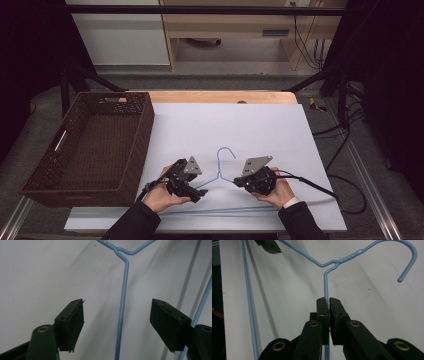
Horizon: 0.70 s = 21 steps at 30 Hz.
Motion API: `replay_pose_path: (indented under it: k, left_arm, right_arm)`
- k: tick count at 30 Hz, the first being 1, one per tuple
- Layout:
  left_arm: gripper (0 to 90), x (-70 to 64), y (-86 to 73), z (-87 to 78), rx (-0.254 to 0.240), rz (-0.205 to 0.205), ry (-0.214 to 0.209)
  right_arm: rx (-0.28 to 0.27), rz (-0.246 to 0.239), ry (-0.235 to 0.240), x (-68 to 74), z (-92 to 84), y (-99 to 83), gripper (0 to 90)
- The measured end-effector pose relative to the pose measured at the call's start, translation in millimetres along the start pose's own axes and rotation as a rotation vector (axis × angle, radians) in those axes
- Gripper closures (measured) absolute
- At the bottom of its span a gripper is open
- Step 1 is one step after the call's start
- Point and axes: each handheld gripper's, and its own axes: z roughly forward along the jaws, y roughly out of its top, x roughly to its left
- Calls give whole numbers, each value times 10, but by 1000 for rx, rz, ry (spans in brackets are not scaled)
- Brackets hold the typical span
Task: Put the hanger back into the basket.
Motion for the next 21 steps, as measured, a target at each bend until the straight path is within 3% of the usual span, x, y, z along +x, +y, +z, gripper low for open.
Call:
replay_pose_path:
  k: [10, 15, 21]
  left_arm:
    - [541, 7, 44, 121, 60, 28, -7]
    - [710, -9, 78, 164, 69, 42, -4]
    - [830, -29, 100, 189, 80, 40, -16]
  right_arm:
    - [3, -1, 5, -1, 0, 0, 876]
    - [0, -3, 6, -2, -2, -1, 876]
    - [3, 0, 8, -5, -5, 1, 876]
